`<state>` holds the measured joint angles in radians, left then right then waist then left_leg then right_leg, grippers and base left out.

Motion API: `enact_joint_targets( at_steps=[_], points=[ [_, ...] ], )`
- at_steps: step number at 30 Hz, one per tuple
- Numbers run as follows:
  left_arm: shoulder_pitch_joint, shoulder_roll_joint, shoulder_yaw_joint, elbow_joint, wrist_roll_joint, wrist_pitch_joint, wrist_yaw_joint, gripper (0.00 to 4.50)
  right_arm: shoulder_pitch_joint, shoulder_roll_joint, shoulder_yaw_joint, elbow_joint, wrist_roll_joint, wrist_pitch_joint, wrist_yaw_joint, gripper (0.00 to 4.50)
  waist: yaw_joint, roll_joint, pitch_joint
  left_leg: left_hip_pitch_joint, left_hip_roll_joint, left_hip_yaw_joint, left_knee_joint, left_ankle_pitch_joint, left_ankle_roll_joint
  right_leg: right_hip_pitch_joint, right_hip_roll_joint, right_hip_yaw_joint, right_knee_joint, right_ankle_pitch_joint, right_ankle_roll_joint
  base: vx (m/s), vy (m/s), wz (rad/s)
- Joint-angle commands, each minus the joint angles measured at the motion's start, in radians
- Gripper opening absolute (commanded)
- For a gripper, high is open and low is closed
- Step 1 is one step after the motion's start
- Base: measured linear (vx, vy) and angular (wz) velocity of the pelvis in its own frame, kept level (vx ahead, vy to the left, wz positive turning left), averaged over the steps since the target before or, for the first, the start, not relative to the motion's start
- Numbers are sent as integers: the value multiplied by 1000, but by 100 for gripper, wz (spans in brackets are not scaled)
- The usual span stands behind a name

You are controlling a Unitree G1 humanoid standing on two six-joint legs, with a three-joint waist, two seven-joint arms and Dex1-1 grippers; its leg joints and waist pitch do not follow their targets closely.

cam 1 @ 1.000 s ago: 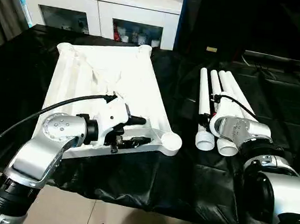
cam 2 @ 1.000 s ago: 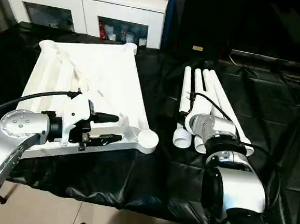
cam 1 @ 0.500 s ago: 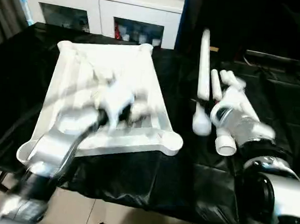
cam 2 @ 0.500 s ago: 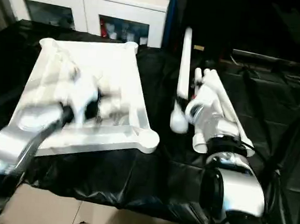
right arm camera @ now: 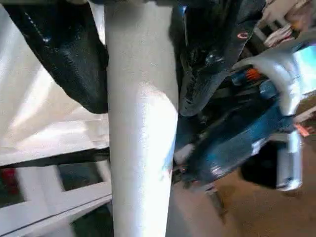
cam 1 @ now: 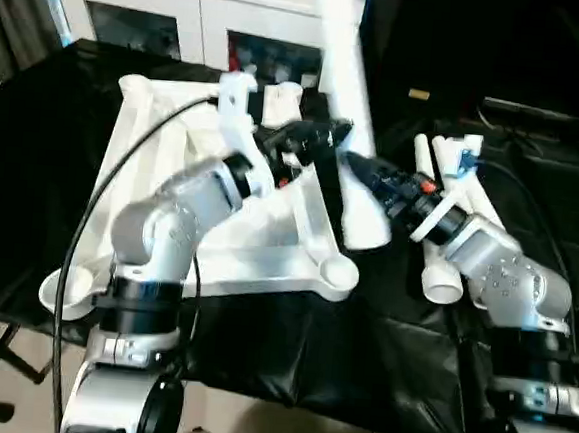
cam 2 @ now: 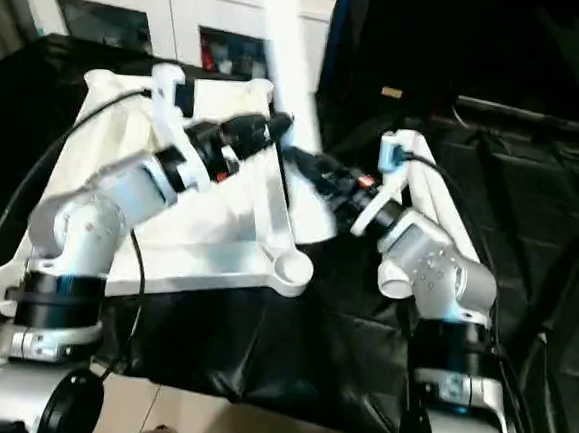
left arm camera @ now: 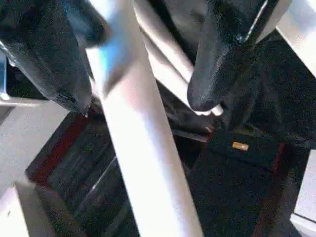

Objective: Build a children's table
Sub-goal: Pick table leg

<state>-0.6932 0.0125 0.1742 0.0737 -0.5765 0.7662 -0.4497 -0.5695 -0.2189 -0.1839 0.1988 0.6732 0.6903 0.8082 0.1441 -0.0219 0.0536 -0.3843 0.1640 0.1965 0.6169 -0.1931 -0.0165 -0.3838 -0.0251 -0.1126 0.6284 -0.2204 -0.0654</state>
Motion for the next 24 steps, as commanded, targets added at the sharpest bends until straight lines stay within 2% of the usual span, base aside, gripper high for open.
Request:
enact_joint_targets(
  at_steps=[1, 4, 9, 10, 11, 12, 13, 16, 18, 21, 22, 24],
  points=[
    [-20, -13, 19, -22, -55, 48, 10, 353, 19, -14, 14, -62, 24, 27, 16, 184, 5, -6, -70, 17, 88, -47, -59, -18, 71, 57, -149, 83, -89, -132, -74, 0, 0, 0],
    [-17, -18, 14, -37, -68, 72, 11, 353, 35, -17, 25, -92, 28, 41, 23, 184, 8, -5, -71, 19, 91, -49, -60, -11, 69, 55, -150, 82, -88, -120, -75, 0, 0, 0],
    [-19, -31, 13, -25, -49, 98, 63, 353, 57, -21, 58, -148, 33, 57, 17, 184, 9, -9, -70, 16, 90, -50, -61, -13, 67, 58, -151, 83, -90, -122, -52, 0, 0, 0],
    [-30, -40, 29, -10, -41, 94, 111, 353, 59, -21, 83, -164, -8, 41, -17, 184, 8, -9, -70, 17, 90, -50, -61, -11, 66, 56, -150, 82, -91, -122, -51, 0, 0, 0],
    [-30, -40, 29, -10, -41, 94, 111, 353, 59, -21, 83, -164, -8, 41, -17, 184, 7, -9, -70, 16, 89, -50, -61, -12, 61, 57, -150, 82, -91, -126, -49, 0, 0, 0],
    [-36, -44, 40, -2, -40, 92, 140, 324, 57, -17, 98, -168, -43, 26, -42, 184, 7, -9, -70, 16, 89, -50, -61, -12, 61, 57, -149, 82, -91, -126, -48, 0, 0, 0],
    [-44, -52, 53, 9, -36, 87, 177, 317, 57, -10, 121, -181, -82, -1, -66, 184, 6, -8, -70, 16, 91, -52, -61, -11, 52, 55, -149, 82, -89, -122, -47, 0, 0, 0],
    [-49, -58, 61, 15, -32, 86, 203, 314, 56, 1, 142, -192, -120, -19, -99, 184, 1, -9, -68, 15, 88, -51, -63, -25, 48, 56, -151, 83, -94, -140, -46, 0, 0, 0],
    [-51, -76, 66, 18, -10, 72, 258, 279, 60, 19, 197, -215, -199, -59, -161, 184, 2, -7, -69, 16, 90, -51, -63, -23, 43, 56, -152, 84, -92, -140, -42, 0, 0, 0],
    [-52, -89, 69, 20, 4, 56, 286, 269, 61, 27, 223, -226, -236, -75, -196, 184, -1, -6, -68, 18, 92, -53, -64, -27, 42, 54, -152, 85, -91, -119, -47, 0, 0, 0],
    [-53, -102, 71, 22, 16, 40, 312, 240, 62, 34, 239, -236, -255, -82, -218, 184, 0, -5, -69, 19, 93, -53, -64, -29, 41, 55, -154, 86, -91, -114, -48, 0, 0, 0],
    [-53, -107, 72, 24, 20, 34, 320, 240, 63, 35, 243, -238, -261, -84, -226, 184, 1, -5, -69, 21, 94, -53, -65, -31, 45, 54, -154, 87, -89, -97, -54, 0, 0, 0]
  ],
)
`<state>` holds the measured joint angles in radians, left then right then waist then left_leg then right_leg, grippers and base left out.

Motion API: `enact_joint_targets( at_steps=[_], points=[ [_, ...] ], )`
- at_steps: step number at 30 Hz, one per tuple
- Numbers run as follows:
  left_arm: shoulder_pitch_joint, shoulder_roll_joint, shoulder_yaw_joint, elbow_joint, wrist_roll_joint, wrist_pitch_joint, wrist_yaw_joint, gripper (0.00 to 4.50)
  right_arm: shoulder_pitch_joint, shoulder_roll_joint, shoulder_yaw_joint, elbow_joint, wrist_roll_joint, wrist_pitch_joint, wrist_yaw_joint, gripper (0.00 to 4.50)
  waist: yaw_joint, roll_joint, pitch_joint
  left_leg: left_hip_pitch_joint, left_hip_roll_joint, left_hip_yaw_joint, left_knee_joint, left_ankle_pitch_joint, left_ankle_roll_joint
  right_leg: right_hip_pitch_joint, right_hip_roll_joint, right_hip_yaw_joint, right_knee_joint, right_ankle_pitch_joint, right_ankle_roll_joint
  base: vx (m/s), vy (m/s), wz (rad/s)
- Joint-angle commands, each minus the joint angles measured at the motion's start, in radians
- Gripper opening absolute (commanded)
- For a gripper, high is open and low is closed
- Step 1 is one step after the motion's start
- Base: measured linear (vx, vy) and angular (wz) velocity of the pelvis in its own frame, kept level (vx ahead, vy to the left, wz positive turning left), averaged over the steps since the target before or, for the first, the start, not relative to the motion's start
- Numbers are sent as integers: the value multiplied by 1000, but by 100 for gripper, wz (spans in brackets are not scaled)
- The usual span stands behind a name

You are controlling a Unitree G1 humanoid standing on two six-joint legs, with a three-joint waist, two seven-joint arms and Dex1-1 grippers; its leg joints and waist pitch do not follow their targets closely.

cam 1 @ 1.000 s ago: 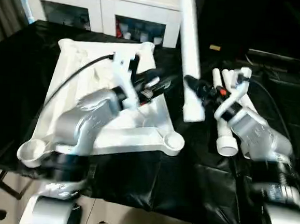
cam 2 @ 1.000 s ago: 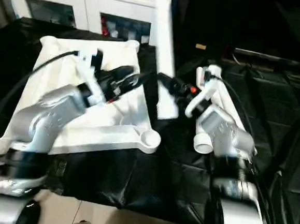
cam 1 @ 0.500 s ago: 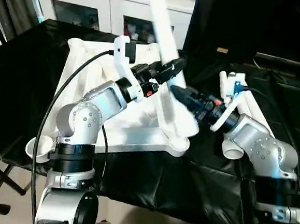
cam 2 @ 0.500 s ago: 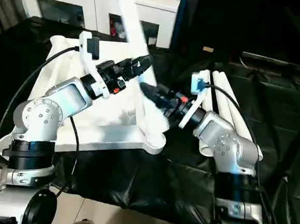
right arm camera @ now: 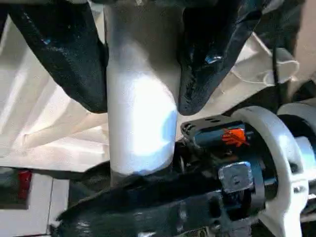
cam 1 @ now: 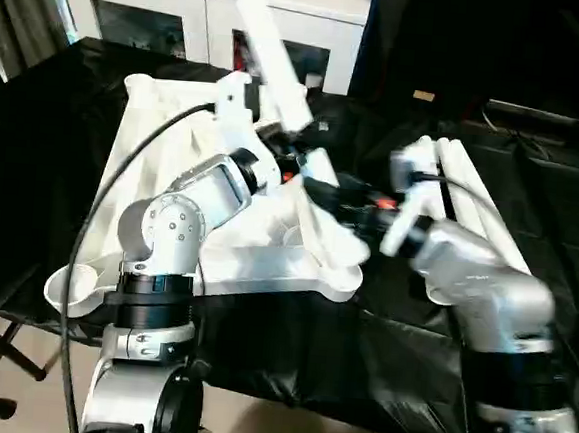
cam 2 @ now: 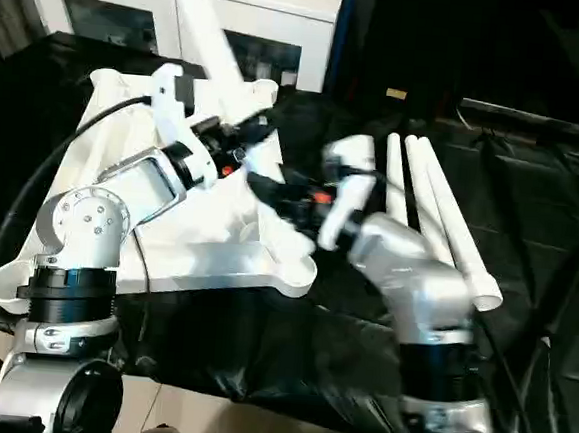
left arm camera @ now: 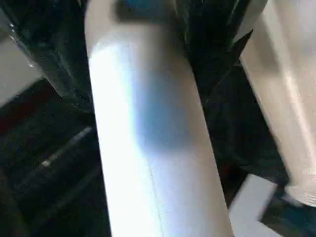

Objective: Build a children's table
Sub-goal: Pick table leg

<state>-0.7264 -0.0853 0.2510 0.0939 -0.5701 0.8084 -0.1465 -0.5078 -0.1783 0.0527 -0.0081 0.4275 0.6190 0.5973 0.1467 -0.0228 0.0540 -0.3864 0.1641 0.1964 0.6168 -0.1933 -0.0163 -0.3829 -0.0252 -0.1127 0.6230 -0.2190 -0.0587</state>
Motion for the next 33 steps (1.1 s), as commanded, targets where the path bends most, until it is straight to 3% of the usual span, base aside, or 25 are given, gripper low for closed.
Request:
enact_joint_targets(
  at_steps=[1, 6, 14, 17, 18, 23, 25, 30, 33],
  points=[
    [-20, -27, -13, 11, 39, -37, 60, 234, 1, 1, 29, -38, -45, -27, -49, 184, -1, 1, -69, 22, 95, -54, -65, -29, 43, 54, -153, 87, -82, -91, -64, 0, 0, 0],
    [-18, -65, -10, 37, 69, -81, 147, 202, 1, 19, 64, -38, -112, -70, -98, 184, -6, -1, -69, 20, 94, -55, -66, -43, 36, 56, -156, 87, -84, -94, -62, 0, 0, 0],
    [-3, -75, -20, 27, 72, -105, 136, 189, -2, 21, 85, -48, -139, -86, -119, 184, -7, 0, -69, 22, 97, -55, -66, -38, 39, 55, -156, 88, -82, -69, -65, 0, 0, 0],
    [6, -53, -56, 18, 70, -129, 105, 188, -6, 24, 92, -42, -161, -102, -135, 184, -6, 0, -69, 23, 97, -54, -66, -39, 38, 54, -156, 88, -83, -73, -64, 0, 0, 0],
    [8, -41, -68, 14, 72, -135, 85, 188, -7, 23, 91, -39, -157, -99, -130, 240, -6, 1, -69, 24, 98, -55, -67, -43, 36, 55, -157, 88, -83, -77, -65, 0, 0, 0],
    [19, 29, -122, -16, 67, -149, -66, 188, -7, 5, 44, -32, -89, -51, -72, 274, -7, 2, -69, 27, 100, -55, -69, -51, 31, 53, -157, 89, -82, -87, -53, 0, 0, 0],
    [25, 86, -151, -35, 36, -120, -172, 188, -9, -45, 9, -38, -7, -5, 27, 295, -5, 3, -69, 28, 101, -55, -69, -47, 33, 53, -157, 89, -80, -70, -62, 0, 0, 0],
    [23, 144, -168, -27, 15, -101, -270, 188, -17, -110, -12, -33, 64, 51, 149, 334, -5, -2, -70, 24, 97, -51, -66, -41, 43, 57, -156, 88, -79, -69, -65, 0, 0, 0],
    [15, 189, -174, -29, -42, -48, -378, 188, -23, -177, -6, -23, 111, 98, 263, 345, -1, -2, -70, 23, 92, -50, -63, -29, 53, 59, -155, 87, -80, -86, -66, 0, 0, 0]
  ],
)
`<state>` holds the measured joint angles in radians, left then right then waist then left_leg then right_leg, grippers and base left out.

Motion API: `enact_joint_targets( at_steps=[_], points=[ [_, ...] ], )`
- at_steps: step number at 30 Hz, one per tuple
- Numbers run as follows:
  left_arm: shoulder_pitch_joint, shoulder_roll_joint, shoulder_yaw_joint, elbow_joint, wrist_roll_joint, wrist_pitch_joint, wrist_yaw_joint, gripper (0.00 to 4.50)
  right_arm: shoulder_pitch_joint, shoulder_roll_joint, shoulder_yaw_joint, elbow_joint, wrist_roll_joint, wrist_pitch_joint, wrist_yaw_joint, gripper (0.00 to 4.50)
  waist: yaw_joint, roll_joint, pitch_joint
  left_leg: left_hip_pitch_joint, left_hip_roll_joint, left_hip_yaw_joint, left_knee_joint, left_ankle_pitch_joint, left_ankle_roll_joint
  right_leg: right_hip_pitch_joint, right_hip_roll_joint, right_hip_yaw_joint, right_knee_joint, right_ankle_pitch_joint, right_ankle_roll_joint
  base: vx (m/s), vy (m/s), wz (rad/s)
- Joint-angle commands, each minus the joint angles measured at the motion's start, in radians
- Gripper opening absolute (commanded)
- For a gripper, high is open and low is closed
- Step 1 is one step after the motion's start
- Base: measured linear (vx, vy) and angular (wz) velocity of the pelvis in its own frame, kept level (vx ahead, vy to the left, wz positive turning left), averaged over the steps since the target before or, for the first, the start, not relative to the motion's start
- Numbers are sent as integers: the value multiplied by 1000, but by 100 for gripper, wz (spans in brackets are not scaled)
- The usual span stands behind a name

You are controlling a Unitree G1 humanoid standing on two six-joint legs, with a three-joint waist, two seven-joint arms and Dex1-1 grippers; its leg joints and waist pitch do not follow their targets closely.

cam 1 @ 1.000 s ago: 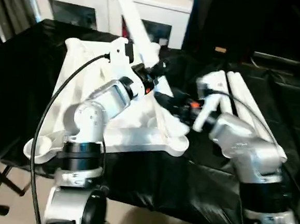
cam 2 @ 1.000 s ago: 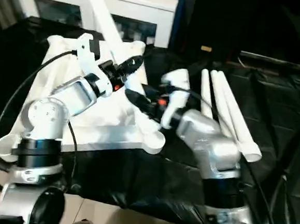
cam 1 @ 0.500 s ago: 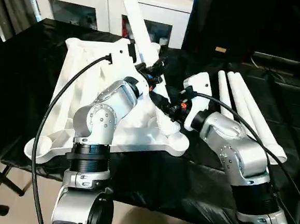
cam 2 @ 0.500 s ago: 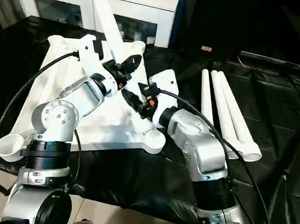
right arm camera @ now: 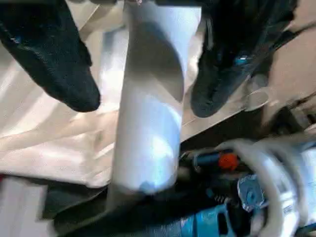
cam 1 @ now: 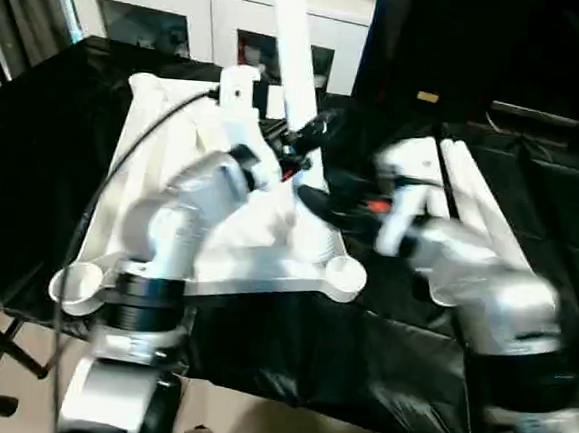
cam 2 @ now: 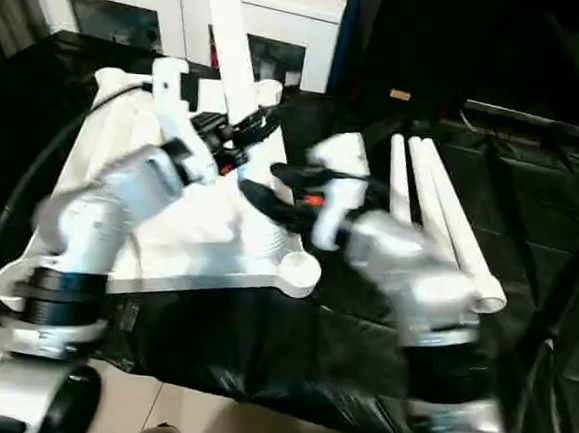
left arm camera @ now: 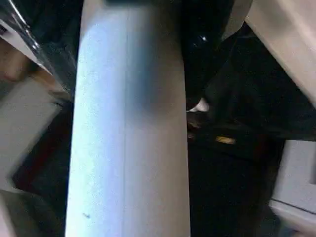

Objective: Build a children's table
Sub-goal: Pick table leg

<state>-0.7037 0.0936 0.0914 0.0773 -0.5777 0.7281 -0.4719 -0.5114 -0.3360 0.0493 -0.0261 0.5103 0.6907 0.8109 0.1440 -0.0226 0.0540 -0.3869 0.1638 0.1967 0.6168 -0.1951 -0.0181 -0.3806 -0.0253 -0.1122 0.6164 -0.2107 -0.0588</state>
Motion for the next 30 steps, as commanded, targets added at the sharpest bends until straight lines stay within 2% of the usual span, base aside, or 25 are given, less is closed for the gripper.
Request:
enact_joint_targets(
  at_steps=[1, 3, 9, 10, 14, 20, 26, 30],
  points=[
    [-9, 16, -14, -15, -48, 46, -72, 188, -21, -29, 0, -4, 33, 30, 65, 345, 3, -1, -70, 23, 93, -50, -63, -27, 55, 55, -155, 86, -74, -99, -67, 0, 0, 0],
    [-16, 30, -16, -19, -73, 71, -107, 188, -30, -51, 6, 6, 50, 52, 99, 347, 1, -5, -70, 23, 94, -51, -63, -25, 55, 54, -153, 85, -75, -112, -72, 0, 0, 0],
    [-44, 50, -6, -26, -174, 153, -207, 187, -49, -100, 39, 14, 81, 94, 204, 347, 4, -4, -70, 23, 92, -49, -61, -24, 56, 54, -153, 83, -77, -134, -82, 0, 0, 0],
    [-47, 54, -7, -25, -181, 159, -219, 187, -51, -105, 43, 15, 84, 99, 218, 347, 3, -9, -69, 22, 93, -48, -61, -23, 59, 54, -152, 84, -77, -134, -83, 0, 0, 0],
    [-51, 57, -5, -37, -239, 193, -285, 187, -58, -119, 56, 11, 121, 142, 274, 347, 7, -6, -70, 23, 91, -48, -61, -24, 61, 54, -152, 83, -79, -151, -77, 0, 0, 0],
    [-41, 72, -26, -71, -294, 228, -362, 187, -59, -126, 69, 4, 161, 175, 330, 347, 7, -8, -70, 23, 92, -49, -61, -26, 59, 54, -151, 83, -79, -166, -68, 0, 0, 0],
    [-42, 77, -40, -77, -314, 248, -393, 186, -51, -127, 78, -8, 191, 205, 369, 347, 9, -7, -70, 22, 91, -48, -62, -25, 56, 53, -150, 83, -80, -171, -64, 0, 0, 0],
    [-43, 79, -56, -76, -311, 253, -408, 186, -49, -136, 96, -7, 188, 207, 386, 300, 10, -5, -70, 23, 92, -49, -62, -34, 46, 54, -151, 84, -80, -171, -62, 0, 0, 0]
  ],
)
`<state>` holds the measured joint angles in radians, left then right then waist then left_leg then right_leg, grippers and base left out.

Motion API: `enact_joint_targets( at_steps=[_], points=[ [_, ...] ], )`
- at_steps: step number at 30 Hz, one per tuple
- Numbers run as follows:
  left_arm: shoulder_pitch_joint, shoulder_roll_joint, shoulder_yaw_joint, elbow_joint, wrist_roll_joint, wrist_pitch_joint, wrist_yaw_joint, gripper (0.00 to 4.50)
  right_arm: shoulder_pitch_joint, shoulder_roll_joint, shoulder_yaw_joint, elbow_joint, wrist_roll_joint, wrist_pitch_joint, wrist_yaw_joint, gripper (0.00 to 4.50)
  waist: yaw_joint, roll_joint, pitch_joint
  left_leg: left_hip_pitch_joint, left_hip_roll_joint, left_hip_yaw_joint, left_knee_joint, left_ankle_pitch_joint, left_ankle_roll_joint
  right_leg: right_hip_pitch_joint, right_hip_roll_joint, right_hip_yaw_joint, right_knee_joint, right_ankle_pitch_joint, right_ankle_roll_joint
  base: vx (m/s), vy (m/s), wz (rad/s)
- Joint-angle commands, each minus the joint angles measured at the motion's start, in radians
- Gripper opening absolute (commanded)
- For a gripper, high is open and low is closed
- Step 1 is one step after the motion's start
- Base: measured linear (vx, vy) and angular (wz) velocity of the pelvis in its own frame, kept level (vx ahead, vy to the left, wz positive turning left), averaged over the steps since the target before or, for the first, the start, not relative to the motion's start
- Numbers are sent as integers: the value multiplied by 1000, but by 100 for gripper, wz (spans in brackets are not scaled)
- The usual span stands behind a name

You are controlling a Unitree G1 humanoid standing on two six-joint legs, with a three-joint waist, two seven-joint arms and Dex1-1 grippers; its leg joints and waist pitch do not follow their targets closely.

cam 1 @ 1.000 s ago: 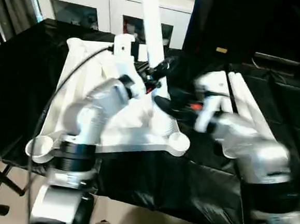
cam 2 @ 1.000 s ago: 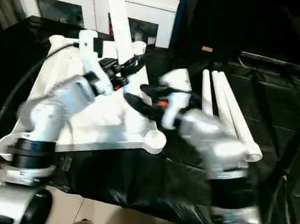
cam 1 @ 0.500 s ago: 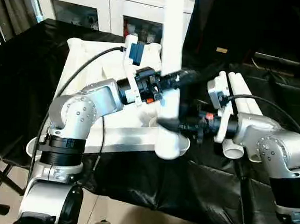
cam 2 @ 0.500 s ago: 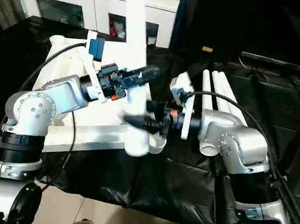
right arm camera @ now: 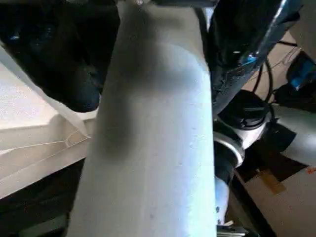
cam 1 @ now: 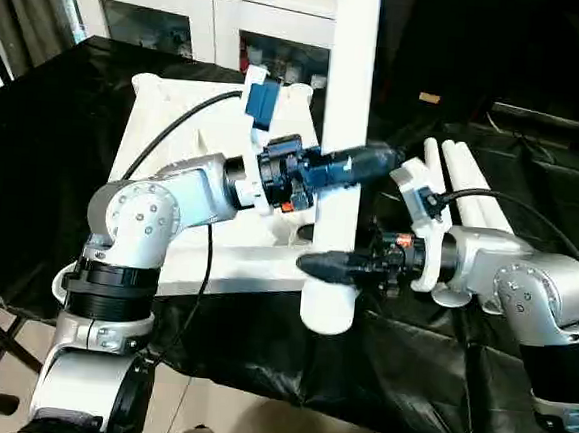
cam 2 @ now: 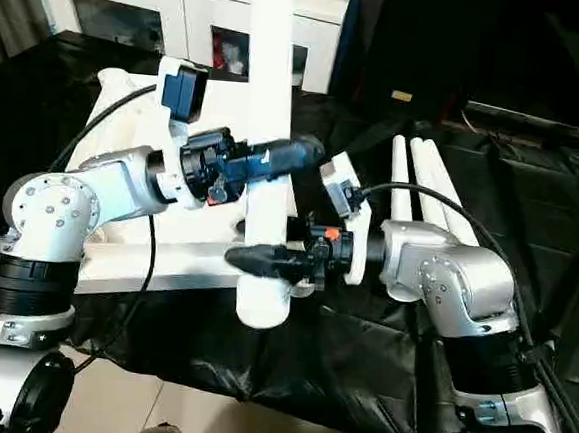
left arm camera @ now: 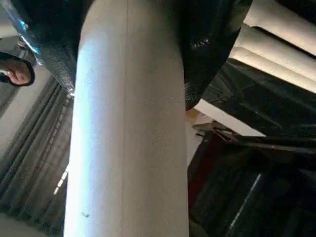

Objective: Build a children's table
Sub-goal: Pick table leg

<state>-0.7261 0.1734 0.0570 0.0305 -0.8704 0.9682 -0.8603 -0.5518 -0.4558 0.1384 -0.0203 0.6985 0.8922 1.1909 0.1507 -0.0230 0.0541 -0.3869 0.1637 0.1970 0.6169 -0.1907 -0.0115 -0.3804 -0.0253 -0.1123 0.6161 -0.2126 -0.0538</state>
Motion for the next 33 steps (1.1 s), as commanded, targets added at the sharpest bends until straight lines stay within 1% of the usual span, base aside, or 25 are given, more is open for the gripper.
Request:
enact_joint_targets(
  at_steps=[1, 3, 5, 6, 9, 10, 11, 14, 16, 17, 18, 19, 20, 21, 22, 23, 24, 25, 27, 28, 29, 30, 31, 32, 33],
  points=[
    [-21, -1, -23, -28, -18, 13, -21, 186, -9, -16, 7, -12, 0, 5, 7, 300, 3, -5, -69, 23, 92, -49, -62, -41, 39, 53, -150, 84, -80, -171, -67, 0, 0, 0],
    [-23, -1, -29, -27, -18, 16, -26, 186, -9, -18, 11, -15, 1, 8, 12, 274, 3, -6, -70, 23, 91, -49, -62, -39, 37, 54, -150, 83, -80, -172, -65, 0, 0, 0],
    [-25, 0, -34, -23, -17, 16, -31, 186, -8, -18, 14, -16, 1, 10, 15, 264, 3, -5, -70, 22, 93, -50, -62, -39, 37, 54, -150, 83, -79, -166, -66, 0, 0, 0],
    [-26, 2, -36, -19, -16, 15, -34, 186, -6, -19, 17, -18, 0, 11, 18, 256, 3, -1, -70, 23, 93, -51, -63, -40, 35, 54, -150, 83, -79, -165, -67, 0, 0, 0],
    [-30, 2, -37, -11, -14, 16, -35, 186, -1, -21, 21, -22, -1, 10, 18, 225, 3, 0, -71, 24, 93, -50, -62, -41, 33, 53, -151, 84, -78, -153, -75, 0, 0, 0],
    [-31, 3, -37, -9, -14, 16, -36, 186, 0, -22, 23, -23, -1, 9, 19, 211, 4, -2, -71, 23, 92, -50, -62, -41, 33, 55, -151, 84, -78, -153, -75, 0, 0, 0],
    [-31, 4, -37, -6, -15, 17, -38, 186, 2, -22, 24, -24, -1, 9, 17, 201, 4, 0, -71, 23, 92, -51, -62, -42, 32, 54, -151, 84, -78, -154, -75, 0, 0, 0],
    [-31, 4, -37, -5, -16, 18, -38, 186, 7, -21, 25, -28, 0, 9, 15, 193, 4, 0, -72, 23, 93, -51, -62, -43, 32, 55, -151, 83, -78, -148, -78, 0, 0, 0],
    [-30, 6, -36, -6, -15, 16, -36, 186, 16, -19, 26, -37, 2, 10, 9, 192, 4, 3, -72, 24, 94, -51, -62, -45, 30, 54, -151, 83, -77, -145, -82, 0, 0, 0],
    [-29, 6, -37, -7, -11, 12, -36, 186, 19, -17, 26, -40, 3, 10, 6, 191, 4, 2, -72, 24, 94, -51, -62, -46, 30, 55, -151, 84, -78, -143, -81, 0, 0, 0],
    [-27, 8, -39, -10, -7, 5, -36, 242, 22, -15, 26, -43, 4, 10, 3, 190, 4, 3, -72, 25, 95, -52, -62, -48, 29, 54, -151, 83, -77, -141, -83, 0, 0, 0],
    [-32, -8, -23, -6, 3, -23, -4, 256, 32, -9, 25, -52, 8, 9, -8, 190, 5, 3, -72, 24, 95, -52, -62, -47, 29, 54, -151, 84, -77, -138, -83, 0, 0, 0],
    [-36, -20, -3, 2, -5, -30, 12, 256, 38, -3, 22, -57, 9, 7, -17, 189, 6, 6, -73, 25, 96, -52, -62, -50, 26, 55, -153, 83, -76, -132, -88, 0, 0, 0],
    [-39, -26, 7, 6, -11, -32, 19, 259, 41, 0, 21, -59, 9, 6, -21, 189, 6, 4, -73, 24, 95, -52, -61, -46, 27, 55, -151, 83, -78, -128, -87, 0, 0, 0],
    [-40, -28, 11, 8, -13, -33, 22, 284, 42, 1, 20, -60, 9, 5, -23, 189, 6, 3, -73, 22, 94, -51, -61, -48, 27, 57, -153, 83, -78, -127, -90, 0, 0, 0],
    [-36, -44, 34, 4, -6, -80, 37, 296, 50, 14, 13, -64, 4, -6, -47, 189, 8, 6, -74, 22, 95, -53, -61, -51, 26, 57, -154, 82, -79, -131, -90, 0, 0, 0],
    [-31, -66, 61, -3, -7, -132, 53, 296, 57, 26, 4, -67, -1, -20, -68, 189, 8, 7, -73, 22, 94, -53, -61, -58, 26, 56, -153, 83, -81, -138, -88, 0, 0, 0],
    [-31, -66, 61, -3, -7, -132, 53, 303, 57, 26, 4, -67, -1, -20, -68, 189, 8, 5, -72, 20, 93, -54, -61, -58, 26, 58, -154, 82, -83, -141, -86, 0, 0, 0],
    [-26, -96, 98, -11, 6, -208, 103, 304, 65, 49, -16, -66, -11, -45, -111, 189, 8, 9, -73, 23, 95, -54, -61, -68, 20, 57, -154, 82, -83, -152, -83, 0, 0, 0],
    [-26, -125, 125, -20, 46, -291, 177, 304, 72, 62, -31, -66, -17, -62, -140, 189, 7, 10, -72, 22, 97, -55, -62, -74, 18, 56, -154, 82, -86, -151, -81, 0, 0, 0],
    [-25, -138, 147, -23, 68, -340, 221, 304, 77, 74, -47, -61, -31, -71, -185, 189, 7, 9, -73, 23, 98, -57, -62, -75, 17, 57, -153, 81, -85, -149, -80, 0, 0, 0],
    [-25, -140, 150, -24, 70, -346, 226, 304, 78, 75, -49, -60, -33, -72, -192, 189, 6, 11, -74, 23, 100, -58, -63, -70, 15, 56, -153, 82, -83, -138, -78, 0, 0, 0],
    [-15, -134, 174, -29, 79, -373, 224, 304, 88, 85, -62, -52, -89, -126, -263, 189, 6, 10, -74, 23, 100, -59, -64, -68, 11, 55, -154, 81, -82, -136, -77, 0, 0, 0],
    [-7, -123, 175, -31, 85, -378, 215, 304, 91, 91, -67, -47, -112, -143, -295, 189, 5, 10, -73, 26, 98, -56, -64, -70, 3, 53, -154, 82, -82, -142, -73, 0, 0, 0],
    [2, -111, 173, -34, 91, -381, 204, 304, 93, 96, -71, -45, -131, -157, -323, 189, 4, 13, -73, 26, 95, -56, -65, -72, -6, 52, -154, 82, -82, -152, -68, 0, 0, 0]
  ],
)
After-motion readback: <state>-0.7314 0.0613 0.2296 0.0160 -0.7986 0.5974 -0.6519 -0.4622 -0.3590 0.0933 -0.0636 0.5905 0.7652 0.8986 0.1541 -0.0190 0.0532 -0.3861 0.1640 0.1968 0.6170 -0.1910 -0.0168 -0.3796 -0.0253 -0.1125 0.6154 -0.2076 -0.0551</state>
